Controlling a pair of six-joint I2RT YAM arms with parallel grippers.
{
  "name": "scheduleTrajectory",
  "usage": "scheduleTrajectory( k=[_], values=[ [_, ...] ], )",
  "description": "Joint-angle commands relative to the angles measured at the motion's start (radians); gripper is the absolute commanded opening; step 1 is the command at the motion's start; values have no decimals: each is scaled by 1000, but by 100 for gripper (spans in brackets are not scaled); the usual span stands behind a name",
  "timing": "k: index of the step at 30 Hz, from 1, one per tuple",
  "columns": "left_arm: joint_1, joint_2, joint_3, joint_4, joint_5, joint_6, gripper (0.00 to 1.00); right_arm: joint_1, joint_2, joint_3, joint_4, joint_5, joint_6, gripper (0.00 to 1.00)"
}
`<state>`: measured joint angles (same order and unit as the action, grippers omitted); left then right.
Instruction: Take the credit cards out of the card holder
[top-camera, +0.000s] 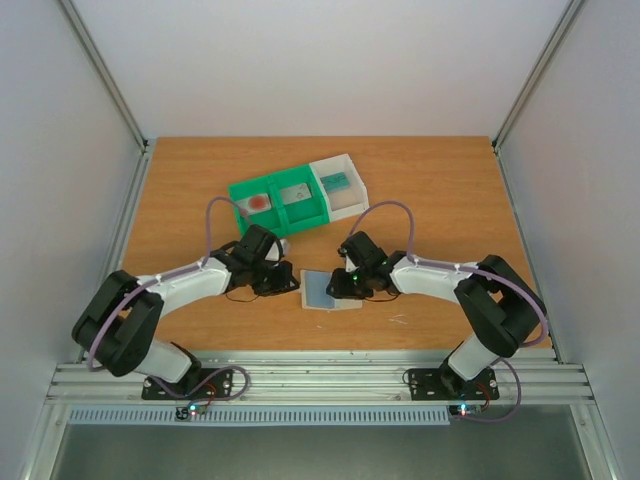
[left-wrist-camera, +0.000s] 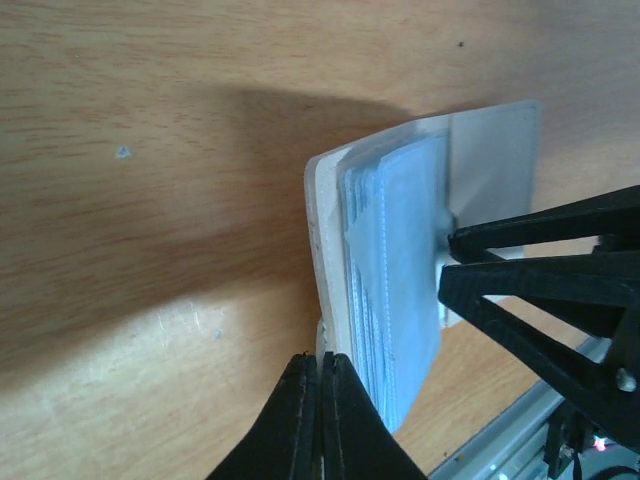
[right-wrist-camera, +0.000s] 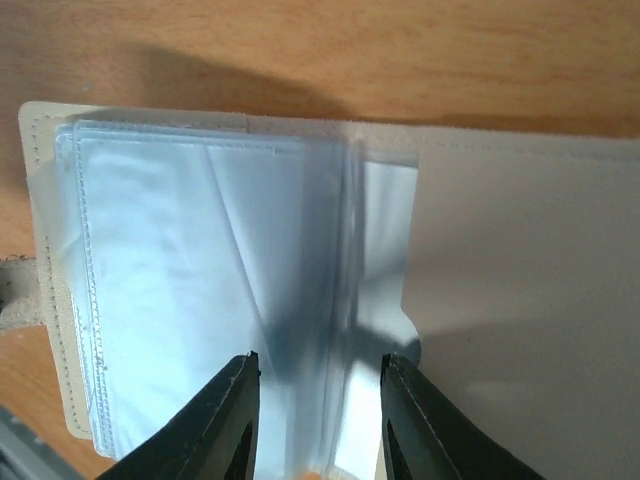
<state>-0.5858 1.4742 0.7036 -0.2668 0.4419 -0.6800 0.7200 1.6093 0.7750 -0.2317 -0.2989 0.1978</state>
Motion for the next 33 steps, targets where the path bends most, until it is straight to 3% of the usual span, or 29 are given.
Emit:
scheduleTrajectory(
  k=[1, 15, 21, 33],
  values=[
    [-1, -69, -25, 33, 20, -24, 0, 7, -45, -17, -6, -55, 11, 36],
    [-2, -159, -13, 18, 42, -41, 0, 44, -84, 15, 28, -147, 14, 72],
    [-1, -155, -15, 17, 42, -41, 0, 45, -68, 30, 26, -148, 7, 75],
    [-2, -153, -20, 7, 46, -36, 0, 45, -3, 72, 3, -111, -24, 70]
  ],
)
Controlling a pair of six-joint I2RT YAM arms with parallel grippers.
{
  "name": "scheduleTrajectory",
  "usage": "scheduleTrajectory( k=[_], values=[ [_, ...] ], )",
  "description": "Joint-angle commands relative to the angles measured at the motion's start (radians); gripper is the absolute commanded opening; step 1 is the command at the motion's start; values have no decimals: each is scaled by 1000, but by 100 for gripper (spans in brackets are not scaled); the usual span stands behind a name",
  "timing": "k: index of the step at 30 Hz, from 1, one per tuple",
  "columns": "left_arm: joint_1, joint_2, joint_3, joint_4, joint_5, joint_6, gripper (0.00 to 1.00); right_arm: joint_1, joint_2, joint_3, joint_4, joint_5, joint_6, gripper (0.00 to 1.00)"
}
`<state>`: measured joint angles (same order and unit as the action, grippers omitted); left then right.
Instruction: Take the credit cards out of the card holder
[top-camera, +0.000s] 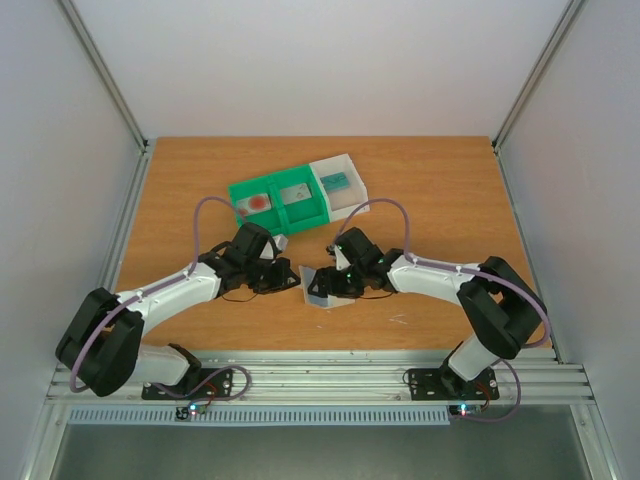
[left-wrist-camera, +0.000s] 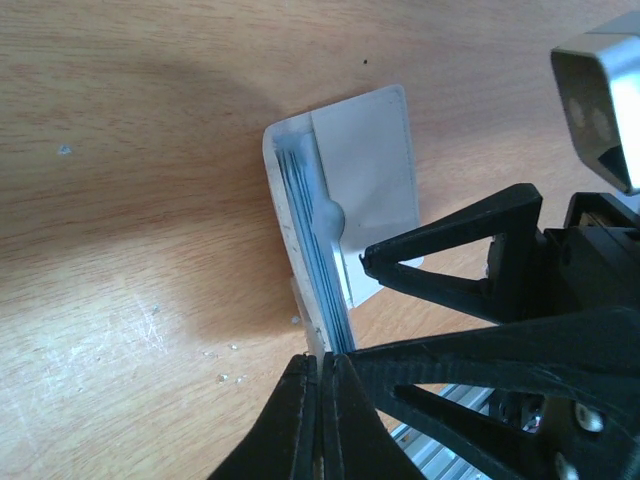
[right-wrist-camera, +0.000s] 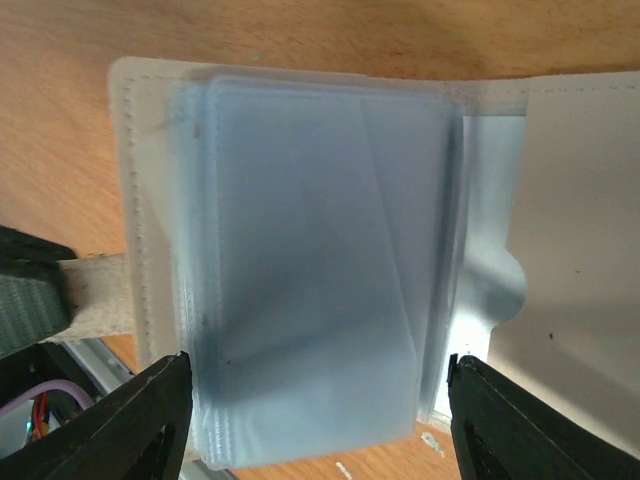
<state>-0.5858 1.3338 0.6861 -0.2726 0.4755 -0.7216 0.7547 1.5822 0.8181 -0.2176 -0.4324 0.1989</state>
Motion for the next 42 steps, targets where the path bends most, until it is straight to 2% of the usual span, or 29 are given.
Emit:
scheduleTrajectory(
  k=[1, 10, 19, 22, 31, 38, 42],
  values=[
    [-2, -12, -3, 13, 12, 5, 0, 10, 27, 30, -16, 28, -27, 69],
    [-2, 11, -1, -3, 5, 22, 0, 10, 21, 38, -39, 31, -33, 57],
    [-2, 7, -4, -22, -12, 39, 0, 10, -13, 88, -130, 22, -74, 63],
    [-2, 9, -3, -25, -9, 42, 0, 11, -7, 102, -150, 21, -90, 63],
    [-2, 11, -3, -25, -4, 44, 0, 11, 49, 131, -161, 13, -110, 70],
    [-2, 14, 6, -42, -5, 51, 0, 10, 113, 151, -185, 37, -128, 67],
    [-2, 8, 5, -48, -7, 54, 0, 10, 122, 142, -185, 54, -130, 61]
  ],
)
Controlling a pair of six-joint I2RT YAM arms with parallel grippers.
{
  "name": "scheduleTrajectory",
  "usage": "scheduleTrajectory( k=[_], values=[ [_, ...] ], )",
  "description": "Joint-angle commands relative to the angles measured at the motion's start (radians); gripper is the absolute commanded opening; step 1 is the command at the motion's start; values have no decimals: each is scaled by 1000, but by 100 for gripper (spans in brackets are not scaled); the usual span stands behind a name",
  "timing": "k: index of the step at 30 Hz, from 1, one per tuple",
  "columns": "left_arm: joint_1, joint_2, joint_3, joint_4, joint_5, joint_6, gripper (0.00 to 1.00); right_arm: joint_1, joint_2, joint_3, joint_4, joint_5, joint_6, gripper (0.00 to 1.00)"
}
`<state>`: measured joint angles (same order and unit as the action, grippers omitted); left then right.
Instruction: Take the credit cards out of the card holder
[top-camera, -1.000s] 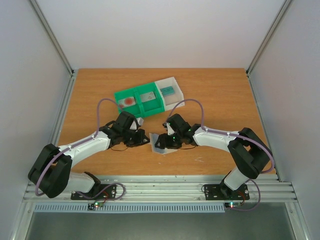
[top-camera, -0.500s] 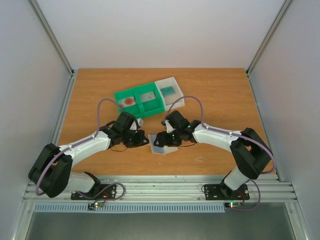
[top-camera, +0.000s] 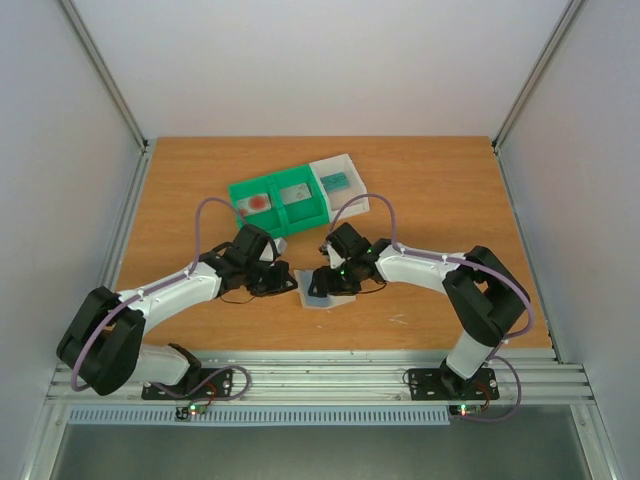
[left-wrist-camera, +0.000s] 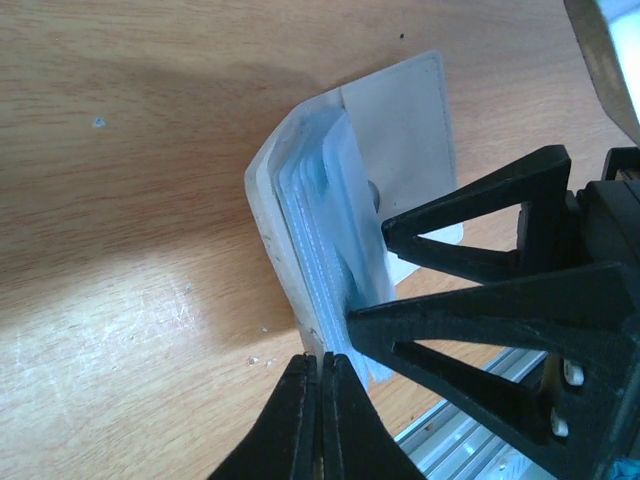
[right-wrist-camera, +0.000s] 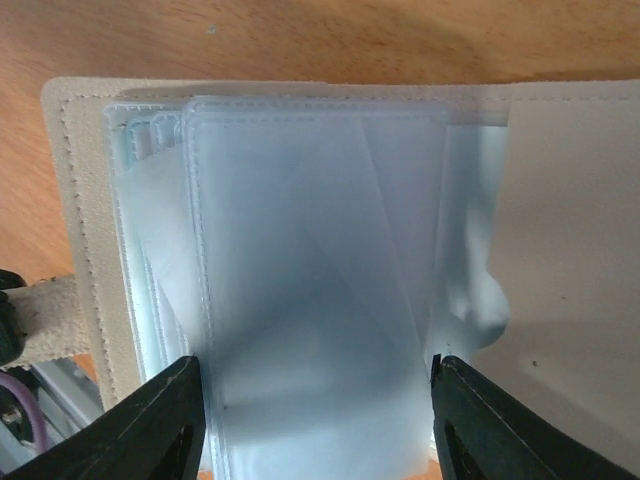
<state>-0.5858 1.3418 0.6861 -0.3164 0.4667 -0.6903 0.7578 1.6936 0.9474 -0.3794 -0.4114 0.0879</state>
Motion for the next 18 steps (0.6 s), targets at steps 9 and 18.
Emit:
scheduleTrajectory(
  k=[9, 18],
  values=[
    [-2, 5, 7, -18, -4, 33, 0, 6, -27, -16, -40, 128, -23, 57],
    [-2, 56, 36, -32, 7, 47, 0, 7, -108, -58, -94, 256, -29, 53]
  ],
)
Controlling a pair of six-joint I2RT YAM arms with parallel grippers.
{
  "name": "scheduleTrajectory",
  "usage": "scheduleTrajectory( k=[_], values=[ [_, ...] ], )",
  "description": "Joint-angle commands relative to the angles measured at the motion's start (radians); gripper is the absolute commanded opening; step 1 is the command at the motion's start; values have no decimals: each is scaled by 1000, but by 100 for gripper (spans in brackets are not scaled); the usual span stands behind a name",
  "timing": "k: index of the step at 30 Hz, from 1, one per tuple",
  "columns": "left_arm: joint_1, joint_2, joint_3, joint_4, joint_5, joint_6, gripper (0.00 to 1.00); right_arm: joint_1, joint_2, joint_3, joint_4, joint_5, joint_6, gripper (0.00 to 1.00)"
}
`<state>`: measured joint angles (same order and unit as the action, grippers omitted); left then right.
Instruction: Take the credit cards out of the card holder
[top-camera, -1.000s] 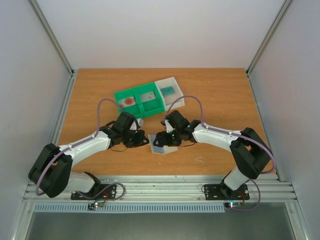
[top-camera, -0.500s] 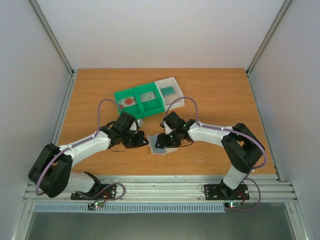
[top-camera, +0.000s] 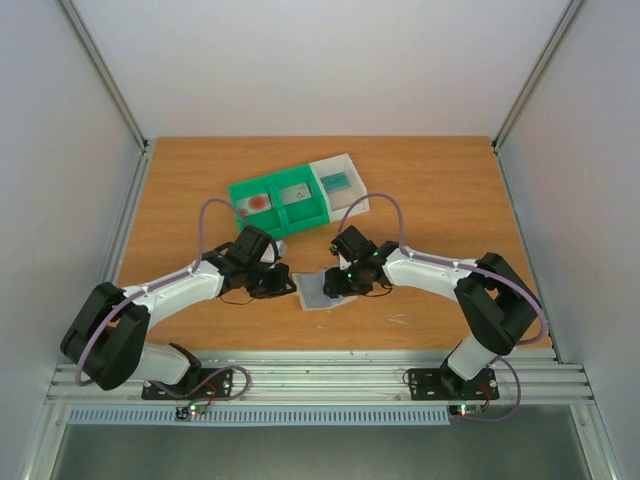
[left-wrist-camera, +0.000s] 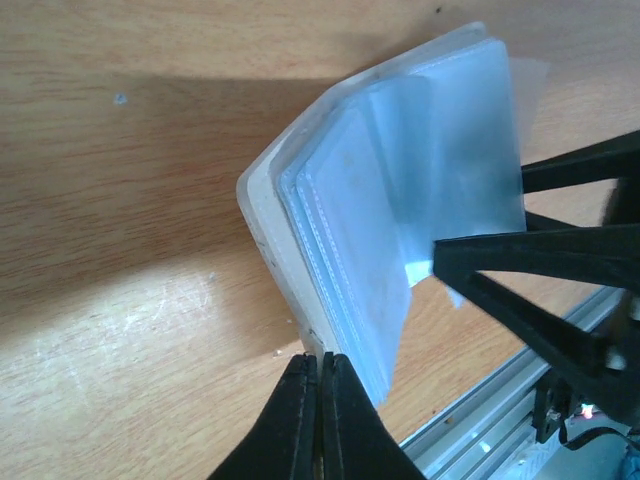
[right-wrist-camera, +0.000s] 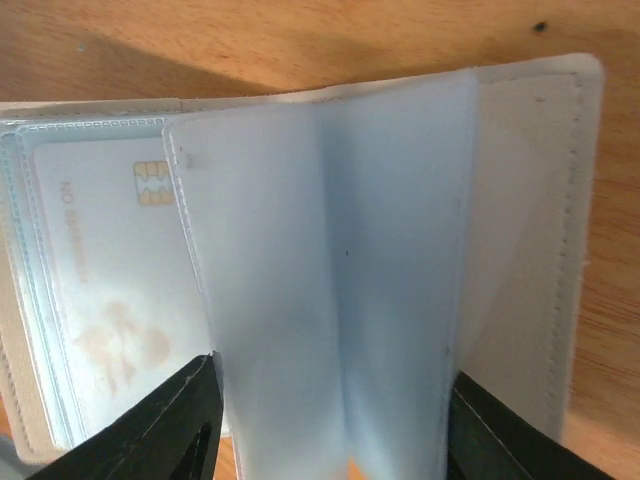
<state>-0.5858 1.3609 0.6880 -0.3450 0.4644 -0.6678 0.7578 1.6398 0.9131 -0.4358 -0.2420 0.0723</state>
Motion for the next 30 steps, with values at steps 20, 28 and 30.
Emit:
scheduleTrajectory(
  k=[20, 28, 30],
  values=[
    [-1, 65, 58, -32, -15, 37, 1, 8, -165, -110, -90, 206, -11, 3],
    [-2, 60, 41, -16, -6, 26, 2, 7, -217, -104, -163, 226, 4, 15],
    [-1, 65, 42, -20, -4, 27, 3, 6, -232, -84, -183, 218, 6, 20]
  ],
)
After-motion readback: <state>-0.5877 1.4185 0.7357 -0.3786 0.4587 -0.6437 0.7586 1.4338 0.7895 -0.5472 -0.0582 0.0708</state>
